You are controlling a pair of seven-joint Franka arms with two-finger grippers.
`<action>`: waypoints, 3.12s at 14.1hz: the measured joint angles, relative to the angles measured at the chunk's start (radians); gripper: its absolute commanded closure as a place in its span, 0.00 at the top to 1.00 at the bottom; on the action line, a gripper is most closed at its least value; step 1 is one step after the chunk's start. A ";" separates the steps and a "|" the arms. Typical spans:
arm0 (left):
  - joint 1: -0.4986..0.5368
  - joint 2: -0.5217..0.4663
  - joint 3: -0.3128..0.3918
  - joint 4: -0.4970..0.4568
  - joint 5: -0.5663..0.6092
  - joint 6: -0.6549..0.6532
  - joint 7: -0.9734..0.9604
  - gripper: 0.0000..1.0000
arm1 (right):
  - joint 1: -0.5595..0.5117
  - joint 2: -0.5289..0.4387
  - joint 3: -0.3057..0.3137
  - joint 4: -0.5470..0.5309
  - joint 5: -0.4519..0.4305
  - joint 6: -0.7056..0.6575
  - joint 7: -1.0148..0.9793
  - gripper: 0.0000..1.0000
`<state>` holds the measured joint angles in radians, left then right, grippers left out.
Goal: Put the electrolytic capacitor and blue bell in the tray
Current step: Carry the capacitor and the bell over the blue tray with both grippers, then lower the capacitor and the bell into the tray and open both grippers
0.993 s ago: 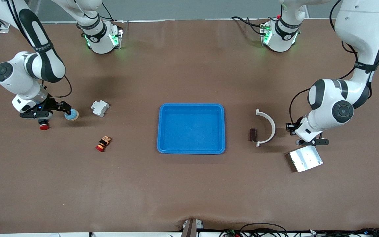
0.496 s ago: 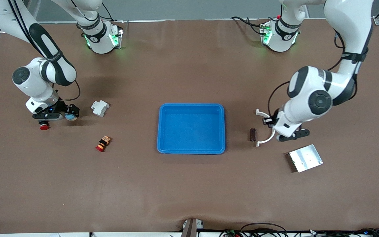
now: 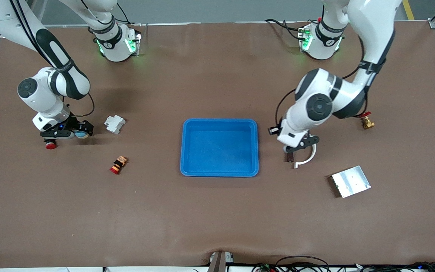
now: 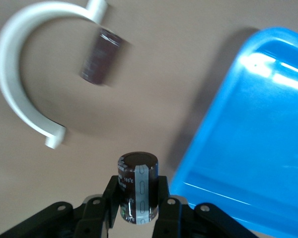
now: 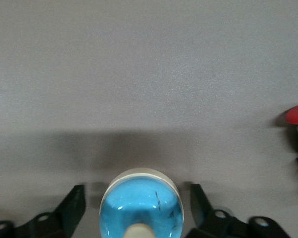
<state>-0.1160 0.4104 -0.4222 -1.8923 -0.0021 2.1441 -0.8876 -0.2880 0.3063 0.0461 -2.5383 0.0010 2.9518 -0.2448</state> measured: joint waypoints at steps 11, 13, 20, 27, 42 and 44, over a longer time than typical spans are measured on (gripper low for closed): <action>-0.124 0.206 0.003 0.117 0.071 0.156 -0.295 0.00 | 0.023 -0.106 0.081 0.045 0.000 -0.217 0.115 0.00; -0.132 0.220 0.003 0.126 0.071 0.161 -0.314 0.00 | 0.072 -0.179 0.094 0.063 0.000 -0.317 0.215 0.00; -0.133 0.231 0.006 0.131 0.072 0.162 -0.329 0.00 | 0.411 -0.242 0.109 0.220 0.042 -0.525 0.758 0.00; -0.145 0.235 0.006 0.132 0.072 0.162 -0.331 0.00 | 0.644 0.005 0.110 0.575 0.058 -0.627 1.184 0.00; -0.165 0.252 0.006 0.135 0.072 0.166 -0.358 0.00 | 0.837 0.376 0.092 0.871 0.035 -0.627 1.454 0.00; -0.174 0.254 0.006 0.135 0.072 0.165 -0.379 0.00 | 0.845 0.384 0.091 0.874 0.026 -0.626 1.468 0.00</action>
<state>-0.2902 0.6648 -0.4163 -1.7576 0.0694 2.3095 -1.2664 0.5570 0.6900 0.1370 -1.6643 0.0268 2.3262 1.2229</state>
